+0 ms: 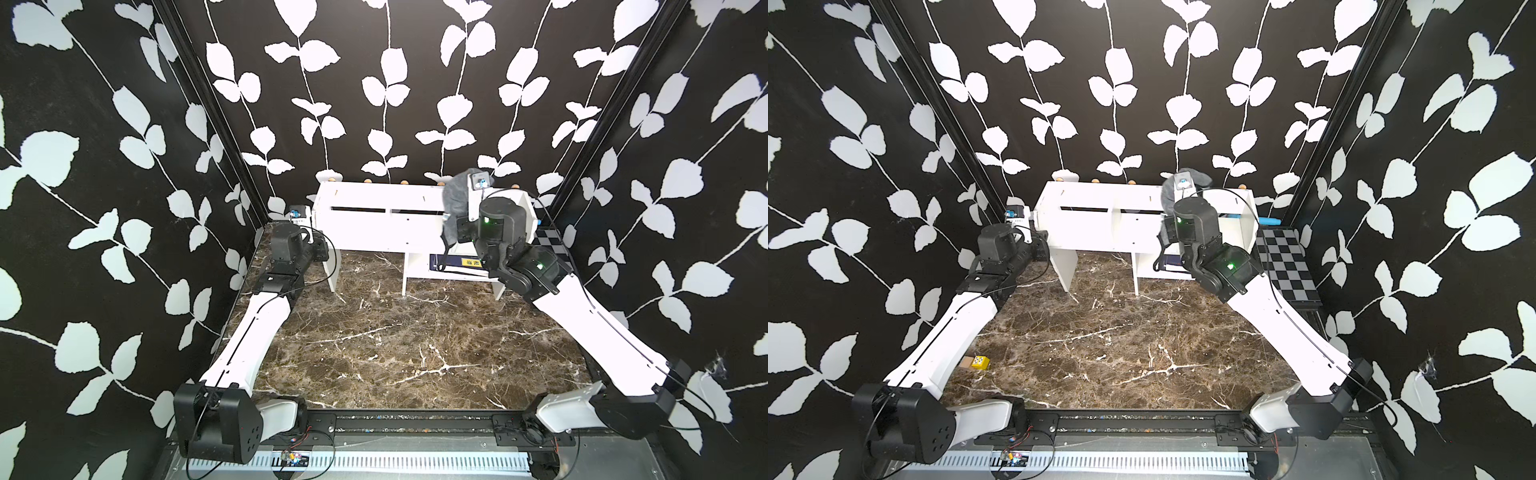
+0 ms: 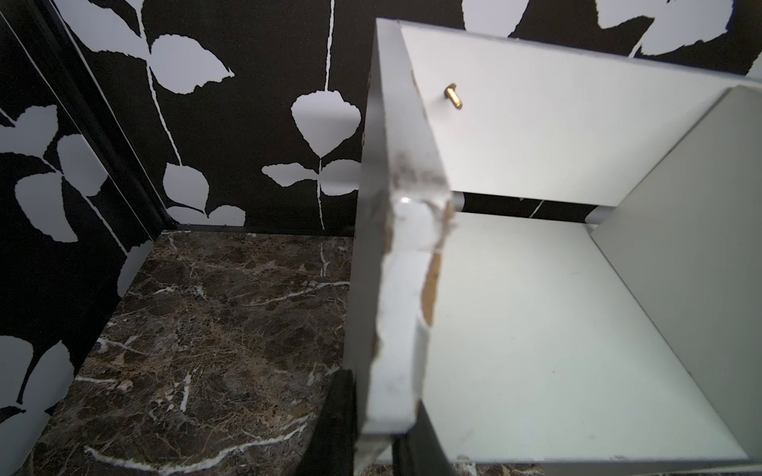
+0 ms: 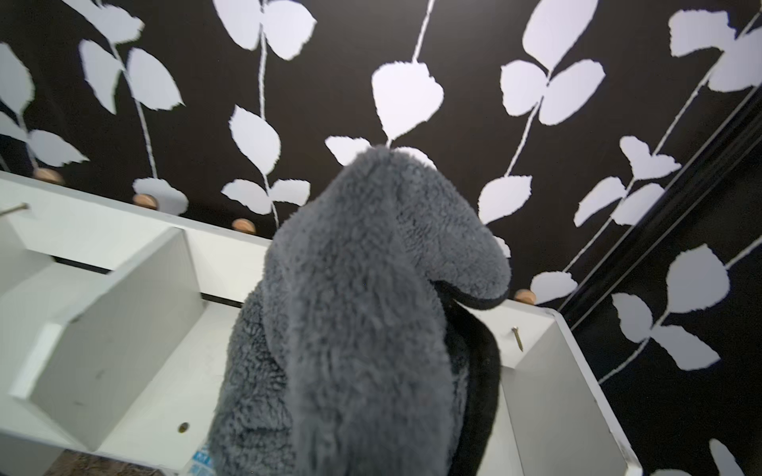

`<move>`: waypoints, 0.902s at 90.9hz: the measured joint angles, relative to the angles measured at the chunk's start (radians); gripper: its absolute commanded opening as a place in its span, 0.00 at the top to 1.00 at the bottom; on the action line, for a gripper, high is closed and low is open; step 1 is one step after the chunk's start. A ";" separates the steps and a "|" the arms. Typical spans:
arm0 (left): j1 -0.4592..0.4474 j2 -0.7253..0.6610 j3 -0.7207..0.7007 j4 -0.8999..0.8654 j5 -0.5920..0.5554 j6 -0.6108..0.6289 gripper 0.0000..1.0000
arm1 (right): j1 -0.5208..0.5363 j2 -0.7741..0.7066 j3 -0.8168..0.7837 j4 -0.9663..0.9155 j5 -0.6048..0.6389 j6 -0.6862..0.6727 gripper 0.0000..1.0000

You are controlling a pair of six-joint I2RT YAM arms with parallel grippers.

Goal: Wipe the bookshelf clean with a cloth
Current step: Wipe the dust from the shelf.

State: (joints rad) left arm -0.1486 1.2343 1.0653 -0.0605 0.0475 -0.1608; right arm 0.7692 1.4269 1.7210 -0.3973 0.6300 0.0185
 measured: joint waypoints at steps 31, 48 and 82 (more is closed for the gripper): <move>-0.007 -0.018 -0.013 -0.001 -0.005 0.008 1.00 | 0.024 0.315 0.184 -0.067 0.016 0.071 1.00; -0.009 -0.025 -0.018 -0.002 -0.005 0.009 1.00 | 0.012 0.469 0.230 -0.201 0.045 0.172 1.00; -0.009 -0.027 -0.019 -0.002 -0.002 0.013 1.00 | -0.011 0.485 0.233 -0.162 -0.234 0.294 1.00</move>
State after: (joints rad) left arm -0.1574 1.2072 1.0458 -0.0628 0.0456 -0.1478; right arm 0.7578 1.9121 1.9537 -0.5591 0.3958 0.3122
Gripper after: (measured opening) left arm 0.140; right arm 0.091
